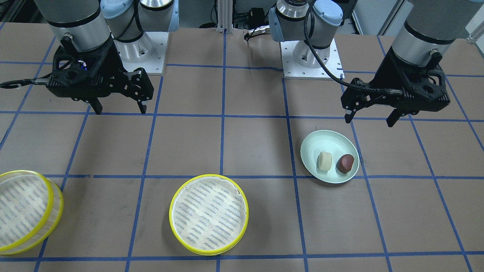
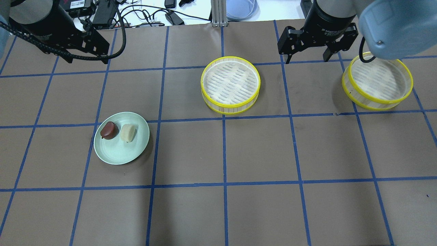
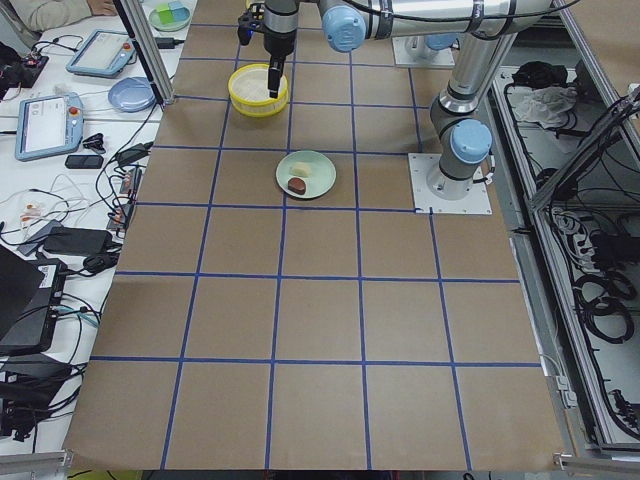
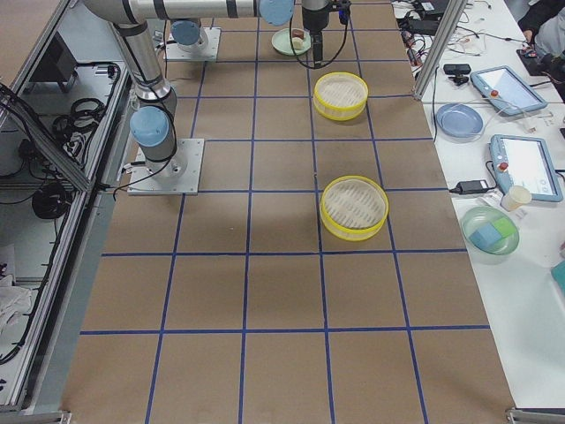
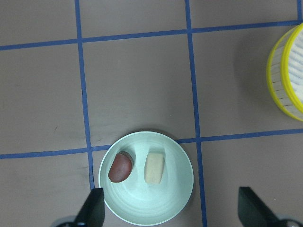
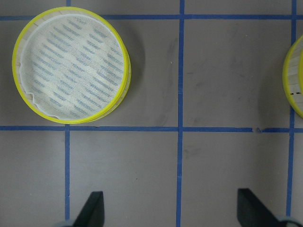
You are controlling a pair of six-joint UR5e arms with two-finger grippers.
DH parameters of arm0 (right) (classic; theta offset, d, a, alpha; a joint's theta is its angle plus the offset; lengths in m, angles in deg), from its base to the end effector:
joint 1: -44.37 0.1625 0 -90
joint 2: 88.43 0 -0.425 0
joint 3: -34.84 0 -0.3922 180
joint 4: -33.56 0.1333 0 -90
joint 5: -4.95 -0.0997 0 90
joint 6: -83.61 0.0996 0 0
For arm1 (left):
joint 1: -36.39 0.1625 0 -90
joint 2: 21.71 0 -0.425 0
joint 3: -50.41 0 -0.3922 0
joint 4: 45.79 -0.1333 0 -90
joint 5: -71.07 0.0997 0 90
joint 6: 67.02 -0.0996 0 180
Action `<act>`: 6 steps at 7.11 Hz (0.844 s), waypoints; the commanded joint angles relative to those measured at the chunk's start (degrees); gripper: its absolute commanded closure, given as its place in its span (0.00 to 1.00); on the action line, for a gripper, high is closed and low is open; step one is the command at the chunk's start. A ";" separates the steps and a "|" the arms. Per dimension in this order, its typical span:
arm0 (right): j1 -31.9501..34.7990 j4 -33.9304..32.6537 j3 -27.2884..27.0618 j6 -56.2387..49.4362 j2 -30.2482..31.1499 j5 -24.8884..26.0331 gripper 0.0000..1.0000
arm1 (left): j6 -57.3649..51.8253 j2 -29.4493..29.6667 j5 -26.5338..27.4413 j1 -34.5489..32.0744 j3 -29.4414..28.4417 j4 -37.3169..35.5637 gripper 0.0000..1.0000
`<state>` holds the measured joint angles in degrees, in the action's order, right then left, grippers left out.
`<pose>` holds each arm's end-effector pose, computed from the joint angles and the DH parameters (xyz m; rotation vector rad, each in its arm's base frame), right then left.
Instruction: Stack buns with steamer
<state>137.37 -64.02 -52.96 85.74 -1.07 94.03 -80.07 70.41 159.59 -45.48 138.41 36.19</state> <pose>0.1621 -0.5153 0.4976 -0.0252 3.1139 -0.1930 -0.0609 -0.5343 0.5015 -0.1373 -3.1308 0.2201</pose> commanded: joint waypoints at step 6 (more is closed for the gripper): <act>-3.15 -0.67 0.17 -2.46 -0.61 0.31 0.00 | 2.16 1.75 -0.02 0.48 4.95 -0.75 0.00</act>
<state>136.19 -64.36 -52.91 84.78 -1.48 94.15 -77.91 71.47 159.73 -45.20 140.52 36.14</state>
